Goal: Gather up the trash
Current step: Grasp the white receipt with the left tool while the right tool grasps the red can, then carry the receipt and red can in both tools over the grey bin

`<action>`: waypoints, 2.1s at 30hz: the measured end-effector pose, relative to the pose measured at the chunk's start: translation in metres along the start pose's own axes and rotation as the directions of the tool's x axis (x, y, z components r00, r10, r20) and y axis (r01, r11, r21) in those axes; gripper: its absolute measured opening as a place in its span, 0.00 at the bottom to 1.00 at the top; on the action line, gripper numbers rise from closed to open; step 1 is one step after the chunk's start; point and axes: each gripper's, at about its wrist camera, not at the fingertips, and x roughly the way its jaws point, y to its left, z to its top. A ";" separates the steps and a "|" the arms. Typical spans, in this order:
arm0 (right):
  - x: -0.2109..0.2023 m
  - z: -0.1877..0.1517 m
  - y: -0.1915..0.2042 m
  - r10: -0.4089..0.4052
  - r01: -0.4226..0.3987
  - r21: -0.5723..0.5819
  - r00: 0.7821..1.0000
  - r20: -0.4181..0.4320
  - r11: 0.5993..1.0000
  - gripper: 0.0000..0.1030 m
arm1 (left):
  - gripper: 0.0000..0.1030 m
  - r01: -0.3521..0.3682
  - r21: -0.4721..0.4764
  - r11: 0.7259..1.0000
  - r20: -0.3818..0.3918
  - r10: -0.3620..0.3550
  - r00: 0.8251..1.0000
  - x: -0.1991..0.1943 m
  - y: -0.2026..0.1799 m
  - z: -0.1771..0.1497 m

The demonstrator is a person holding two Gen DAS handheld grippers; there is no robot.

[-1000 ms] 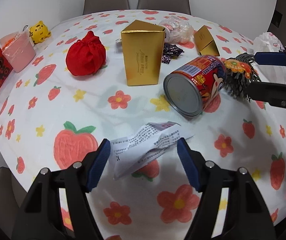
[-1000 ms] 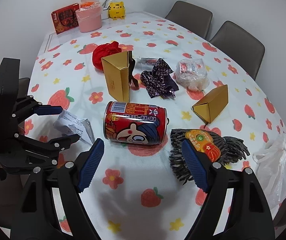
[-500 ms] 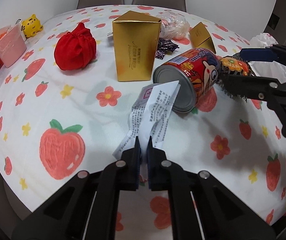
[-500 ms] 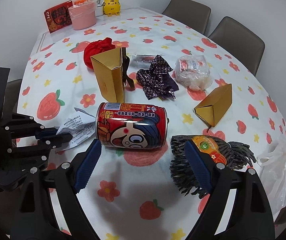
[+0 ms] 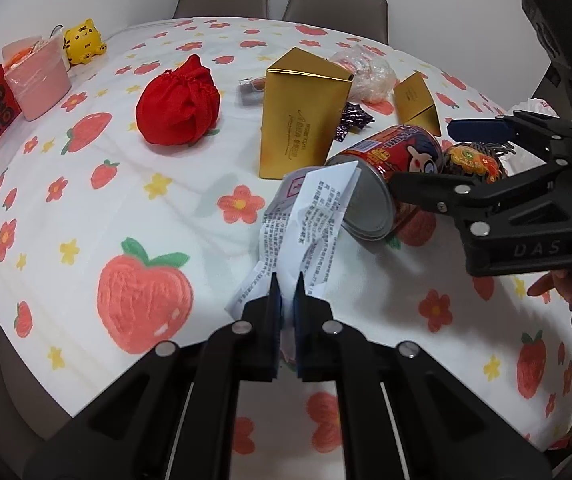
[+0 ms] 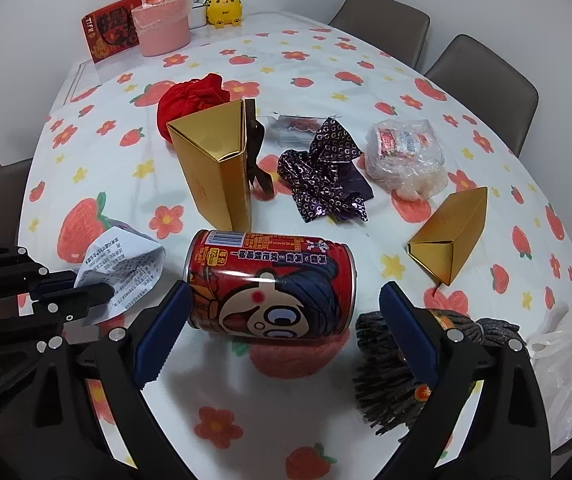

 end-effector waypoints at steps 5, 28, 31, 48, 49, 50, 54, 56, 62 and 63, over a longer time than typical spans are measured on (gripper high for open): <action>0.007 0.004 0.001 0.004 -0.004 -0.001 1.000 -0.008 1.000 0.92 | 0.06 0.000 -0.009 1.000 -0.002 0.000 1.000 -0.001 0.003 -0.001; 0.031 0.002 0.012 -0.032 0.034 0.033 0.998 -0.061 0.999 0.88 | 0.06 0.007 -0.009 1.000 -0.001 -0.007 1.000 -0.005 0.010 0.000; 0.025 0.000 0.011 -0.025 0.028 0.046 0.998 -0.050 0.999 0.87 | 0.06 0.015 0.001 1.000 0.005 -0.015 1.000 -0.008 0.008 0.001; -0.083 -0.040 -0.017 -0.113 0.103 0.173 0.992 0.050 0.980 0.85 | 0.06 0.113 0.160 0.981 0.030 -0.120 0.992 -0.041 -0.043 0.013; -0.093 -0.047 -0.021 -0.131 0.119 0.194 0.990 0.053 0.974 0.85 | 0.06 0.126 0.178 0.976 0.030 -0.133 0.991 -0.043 -0.050 0.013; -0.101 -0.054 -0.025 -0.147 0.132 0.213 0.988 0.054 0.968 0.85 | 0.06 0.141 0.199 0.970 0.028 -0.150 0.988 -0.044 -0.059 0.014; -0.138 -0.095 -0.046 -0.222 0.199 0.305 0.974 0.040 0.931 0.85 | 0.06 0.197 0.289 0.937 0.011 -0.209 0.978 -0.050 -0.101 0.013; -0.155 -0.116 -0.055 -0.257 0.232 0.348 0.966 0.028 0.909 0.85 | 0.06 0.230 0.340 0.912 -0.003 -0.244 0.970 -0.054 -0.127 0.010; -0.218 -0.205 -0.086 -0.365 0.325 0.499 0.931 -0.020 0.804 0.85 | 0.06 0.320 0.493 0.809 -0.054 -0.338 0.939 -0.073 -0.223 -0.009; -0.231 -0.225 -0.092 -0.384 0.341 0.528 0.923 -0.031 0.778 0.85 | 0.06 0.333 0.517 0.789 -0.064 -0.352 0.934 -0.077 -0.241 -0.014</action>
